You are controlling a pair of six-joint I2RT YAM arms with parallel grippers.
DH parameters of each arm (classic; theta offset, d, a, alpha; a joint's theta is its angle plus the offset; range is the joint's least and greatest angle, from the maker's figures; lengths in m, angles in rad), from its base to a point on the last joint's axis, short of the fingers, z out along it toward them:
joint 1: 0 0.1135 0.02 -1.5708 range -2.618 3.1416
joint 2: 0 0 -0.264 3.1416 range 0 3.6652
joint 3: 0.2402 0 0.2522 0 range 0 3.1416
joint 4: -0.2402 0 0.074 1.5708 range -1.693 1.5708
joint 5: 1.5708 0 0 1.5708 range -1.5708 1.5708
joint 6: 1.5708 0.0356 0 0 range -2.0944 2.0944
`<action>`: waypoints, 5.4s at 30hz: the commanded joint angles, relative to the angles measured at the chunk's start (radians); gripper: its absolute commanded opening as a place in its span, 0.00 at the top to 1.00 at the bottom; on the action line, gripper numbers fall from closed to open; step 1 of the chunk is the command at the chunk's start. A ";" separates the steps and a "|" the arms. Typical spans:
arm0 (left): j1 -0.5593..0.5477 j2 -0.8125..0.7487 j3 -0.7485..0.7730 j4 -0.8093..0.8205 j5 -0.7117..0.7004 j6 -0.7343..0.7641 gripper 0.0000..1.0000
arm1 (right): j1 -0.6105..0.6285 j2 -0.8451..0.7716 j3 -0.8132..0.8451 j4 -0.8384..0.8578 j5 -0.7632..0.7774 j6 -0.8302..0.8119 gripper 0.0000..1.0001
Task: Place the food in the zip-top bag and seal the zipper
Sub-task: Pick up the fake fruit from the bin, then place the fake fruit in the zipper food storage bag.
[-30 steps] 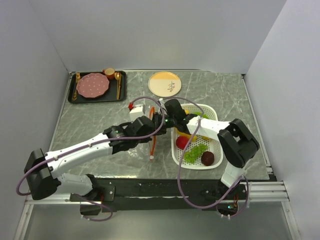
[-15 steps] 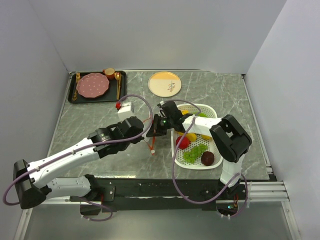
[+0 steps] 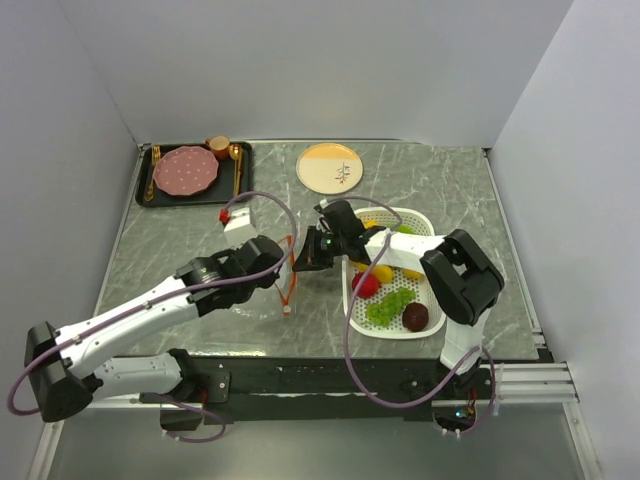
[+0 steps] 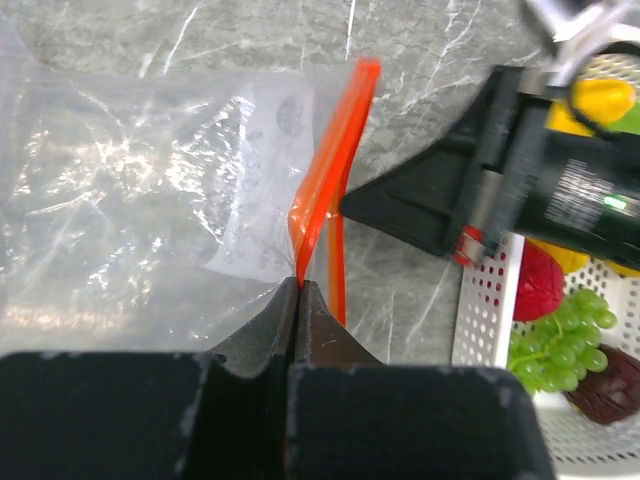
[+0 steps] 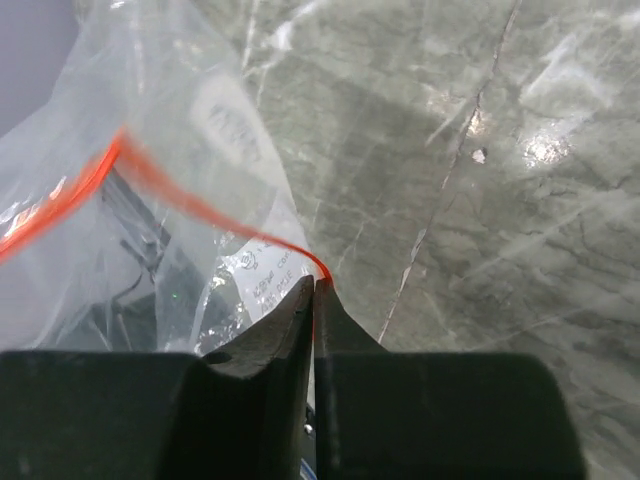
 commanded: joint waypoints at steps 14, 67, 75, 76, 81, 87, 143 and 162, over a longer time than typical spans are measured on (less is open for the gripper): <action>0.029 0.084 0.010 0.182 0.053 0.125 0.99 | -0.037 -0.512 -0.125 -0.314 0.456 -0.098 0.59; 0.029 0.077 -0.016 0.304 0.112 0.217 0.99 | -0.404 -0.274 -0.069 -0.472 0.553 -0.345 0.18; 0.029 0.078 -0.025 0.311 0.111 0.214 0.99 | -0.402 -0.348 -0.130 -0.443 0.464 -0.374 0.09; 0.030 0.077 -0.025 0.314 0.111 0.214 0.99 | -0.401 -0.356 -0.133 -0.438 0.458 -0.374 0.08; 0.030 0.072 -0.031 0.319 0.109 0.207 0.99 | -0.401 -0.358 -0.135 -0.433 0.479 -0.372 0.05; 0.030 0.073 -0.028 0.310 0.108 0.209 0.99 | -0.399 -0.289 -0.093 -0.435 0.484 -0.365 0.11; 0.030 0.100 -0.010 0.394 0.178 0.200 0.99 | -0.088 -0.436 -0.129 -0.022 0.024 -0.029 0.76; 0.029 0.032 -0.037 0.380 0.149 0.189 0.99 | -0.028 -0.363 -0.061 -0.065 0.106 -0.064 0.07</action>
